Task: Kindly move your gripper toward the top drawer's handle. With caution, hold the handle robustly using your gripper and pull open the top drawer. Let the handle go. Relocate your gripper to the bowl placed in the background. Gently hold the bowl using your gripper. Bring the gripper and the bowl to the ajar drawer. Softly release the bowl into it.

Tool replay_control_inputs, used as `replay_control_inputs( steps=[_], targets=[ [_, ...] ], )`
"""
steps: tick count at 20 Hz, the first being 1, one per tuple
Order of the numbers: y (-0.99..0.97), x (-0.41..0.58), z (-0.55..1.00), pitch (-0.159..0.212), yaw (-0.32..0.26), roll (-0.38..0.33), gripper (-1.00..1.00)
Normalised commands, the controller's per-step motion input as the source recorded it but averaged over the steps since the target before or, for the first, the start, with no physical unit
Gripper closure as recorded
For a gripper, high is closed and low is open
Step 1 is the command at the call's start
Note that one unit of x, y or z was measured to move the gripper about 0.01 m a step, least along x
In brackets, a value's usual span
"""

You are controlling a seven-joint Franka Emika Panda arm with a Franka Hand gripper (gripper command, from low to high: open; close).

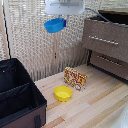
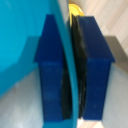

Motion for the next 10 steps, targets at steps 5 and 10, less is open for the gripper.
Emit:
replay_control_inputs(
  steps=[5, 10],
  targets=[
    [-0.49, 0.057, 0.93, 0.087, -0.185, 0.024, 1.00],
    [-0.64, 0.046, 0.88, 0.085, -0.117, 0.051, 1.00]
  ],
)
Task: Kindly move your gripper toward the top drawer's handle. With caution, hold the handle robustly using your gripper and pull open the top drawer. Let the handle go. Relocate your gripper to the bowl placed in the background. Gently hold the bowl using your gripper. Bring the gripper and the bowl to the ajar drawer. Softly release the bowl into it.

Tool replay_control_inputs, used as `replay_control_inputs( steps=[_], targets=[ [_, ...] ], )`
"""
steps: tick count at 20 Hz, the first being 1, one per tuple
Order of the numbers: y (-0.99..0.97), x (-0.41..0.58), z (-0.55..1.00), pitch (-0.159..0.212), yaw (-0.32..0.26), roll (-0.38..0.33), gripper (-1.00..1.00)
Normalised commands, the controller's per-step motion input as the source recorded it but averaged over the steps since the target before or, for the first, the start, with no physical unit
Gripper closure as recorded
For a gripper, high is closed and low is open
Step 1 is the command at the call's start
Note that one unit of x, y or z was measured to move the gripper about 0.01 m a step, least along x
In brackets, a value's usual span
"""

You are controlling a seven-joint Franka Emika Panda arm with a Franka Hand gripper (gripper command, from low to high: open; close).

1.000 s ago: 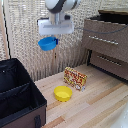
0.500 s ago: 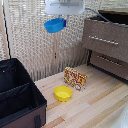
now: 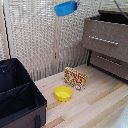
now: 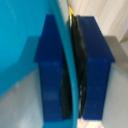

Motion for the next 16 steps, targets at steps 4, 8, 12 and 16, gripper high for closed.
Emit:
replay_control_inputs(
  steps=[4, 8, 12, 16],
  targets=[
    [-0.85, 0.000, 0.68, 0.065, -0.044, 0.083, 1.00],
    [-0.96, -0.022, 0.44, 0.063, 0.000, 0.108, 1.00],
    [-1.00, -0.084, 0.24, 0.080, 0.000, 0.093, 1.00],
    [-1.00, -0.102, 0.19, 0.084, 0.000, 0.078, 1.00]
  ],
)
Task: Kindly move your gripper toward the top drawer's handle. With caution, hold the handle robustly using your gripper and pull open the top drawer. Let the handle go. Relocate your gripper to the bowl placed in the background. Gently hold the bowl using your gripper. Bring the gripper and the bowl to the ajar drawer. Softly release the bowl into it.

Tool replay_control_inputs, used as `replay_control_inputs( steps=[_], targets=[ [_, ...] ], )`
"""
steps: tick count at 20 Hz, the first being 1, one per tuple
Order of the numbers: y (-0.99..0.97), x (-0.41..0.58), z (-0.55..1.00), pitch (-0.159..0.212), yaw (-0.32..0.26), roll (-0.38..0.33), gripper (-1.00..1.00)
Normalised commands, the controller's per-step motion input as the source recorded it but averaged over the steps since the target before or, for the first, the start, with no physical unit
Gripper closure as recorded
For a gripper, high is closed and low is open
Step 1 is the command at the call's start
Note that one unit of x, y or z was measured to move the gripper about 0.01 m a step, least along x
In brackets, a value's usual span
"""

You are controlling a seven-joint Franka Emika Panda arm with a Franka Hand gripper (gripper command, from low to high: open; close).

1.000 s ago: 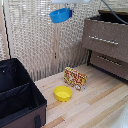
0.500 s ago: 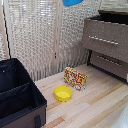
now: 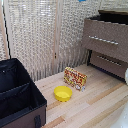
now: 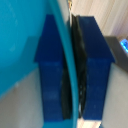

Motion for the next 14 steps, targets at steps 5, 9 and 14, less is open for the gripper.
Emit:
replay_control_inputs(
  steps=[5, 9, 14],
  targets=[
    [-1.00, -0.082, 0.08, 0.063, 0.000, 0.065, 1.00],
    [-1.00, -0.047, -0.02, 0.016, 0.000, 0.053, 1.00],
    [-0.91, -0.273, -0.24, 0.000, -0.030, 0.025, 1.00]
  ],
)
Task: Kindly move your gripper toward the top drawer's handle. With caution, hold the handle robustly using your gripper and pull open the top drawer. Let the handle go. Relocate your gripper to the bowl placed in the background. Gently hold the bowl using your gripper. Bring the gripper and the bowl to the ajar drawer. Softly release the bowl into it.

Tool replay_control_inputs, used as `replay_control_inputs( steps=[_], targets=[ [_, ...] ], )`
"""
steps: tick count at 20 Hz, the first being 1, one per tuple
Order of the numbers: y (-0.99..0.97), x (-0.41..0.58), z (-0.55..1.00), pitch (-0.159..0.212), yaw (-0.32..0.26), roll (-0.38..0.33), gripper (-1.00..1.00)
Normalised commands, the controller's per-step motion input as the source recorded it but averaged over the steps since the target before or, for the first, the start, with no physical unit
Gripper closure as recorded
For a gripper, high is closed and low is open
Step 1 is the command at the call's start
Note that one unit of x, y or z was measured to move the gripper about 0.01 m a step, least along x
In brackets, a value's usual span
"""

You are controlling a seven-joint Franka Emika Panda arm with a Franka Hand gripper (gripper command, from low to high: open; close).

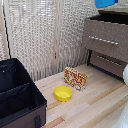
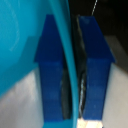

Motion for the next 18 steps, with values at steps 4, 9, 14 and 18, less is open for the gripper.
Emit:
replay_control_inputs(
  steps=[4, 9, 14, 18],
  targets=[
    [-0.60, -0.172, -0.19, 0.000, -0.021, 0.000, 1.00],
    [-0.03, -0.049, -0.10, 0.000, 0.000, 0.000, -1.00],
    [-0.03, 0.000, -0.09, 0.022, 0.000, 0.003, -1.00],
    [-0.03, 0.046, -0.03, 0.011, 0.000, 0.000, -1.00]
  ],
)
